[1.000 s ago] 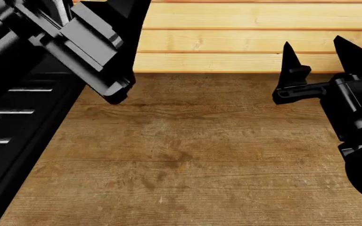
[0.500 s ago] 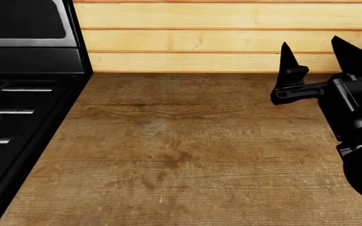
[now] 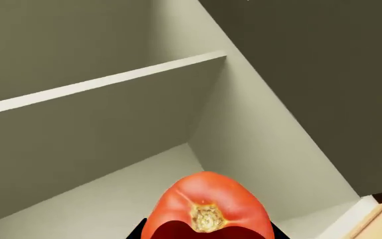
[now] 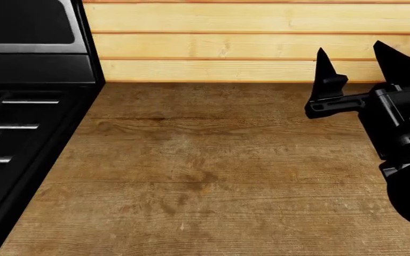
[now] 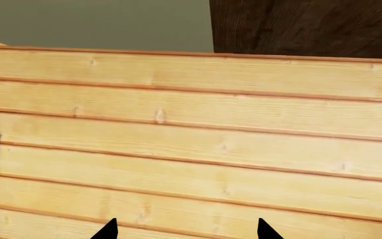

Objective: Pick the corn, tomato from the counter and place them in the cabinet. Then close the cabinet.

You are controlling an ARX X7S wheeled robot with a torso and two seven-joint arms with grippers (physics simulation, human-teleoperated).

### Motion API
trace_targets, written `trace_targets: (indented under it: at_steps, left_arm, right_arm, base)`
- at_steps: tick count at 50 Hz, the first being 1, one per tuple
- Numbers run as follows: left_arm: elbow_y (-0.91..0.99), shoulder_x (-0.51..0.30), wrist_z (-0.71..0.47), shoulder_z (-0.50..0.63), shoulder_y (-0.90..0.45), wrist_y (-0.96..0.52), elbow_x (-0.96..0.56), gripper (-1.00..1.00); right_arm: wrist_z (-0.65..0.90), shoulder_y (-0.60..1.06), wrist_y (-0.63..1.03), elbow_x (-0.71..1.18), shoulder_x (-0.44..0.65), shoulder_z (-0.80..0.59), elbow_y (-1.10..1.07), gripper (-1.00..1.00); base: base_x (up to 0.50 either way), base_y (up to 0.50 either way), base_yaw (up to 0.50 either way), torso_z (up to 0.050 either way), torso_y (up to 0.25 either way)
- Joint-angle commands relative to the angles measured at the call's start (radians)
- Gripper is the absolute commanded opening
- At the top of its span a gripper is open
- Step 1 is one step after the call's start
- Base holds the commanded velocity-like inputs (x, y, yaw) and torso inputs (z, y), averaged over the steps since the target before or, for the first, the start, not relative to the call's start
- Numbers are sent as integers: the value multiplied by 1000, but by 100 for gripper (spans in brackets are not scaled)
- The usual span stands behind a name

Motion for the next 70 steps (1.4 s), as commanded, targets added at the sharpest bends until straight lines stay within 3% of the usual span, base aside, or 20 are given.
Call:
trace_targets:
  at_steps: [1, 10, 43, 50, 57, 64, 70]
  left_arm:
    - [-156, 41, 103, 99, -66, 140, 162, -100]
    - [-291, 77, 170, 169, -127, 237, 271, -100]
    - [-952, 244, 202, 170, -292, 512, 449, -100]
    - [-1023, 265, 243, 180, -331, 446, 436, -100]
    - [-1324, 352, 255, 168, -437, 481, 461, -100]
    - [-1433, 396, 237, 12, -450, 400, 625, -100]
    - [-1480, 415, 281, -51, -449, 376, 702, -100]
  right_arm:
    - [-6, -74, -17, -10, 13, -40, 14, 100]
    - [-5, -79, -21, -8, 15, -37, 13, 100]
    - [-4, -85, -34, -10, 22, -44, 28, 100]
    - [-1, -81, -27, -3, 25, -42, 23, 100]
    - [-9, -109, -52, -15, 25, -40, 34, 100]
    - [-8, -112, -53, -9, 28, -35, 32, 100]
    - [-4, -108, -48, -3, 29, -33, 29, 100]
  base:
    - [0, -8, -7, 0, 0]
    - [-2, -4, -6, 0, -5]
    - [-4, -5, -7, 0, -4]
    - [-5, -3, -7, 0, -3]
    - [-6, -6, -8, 0, -5]
    - [-8, -5, -9, 0, -5]
    - [-6, -7, -9, 0, -7]
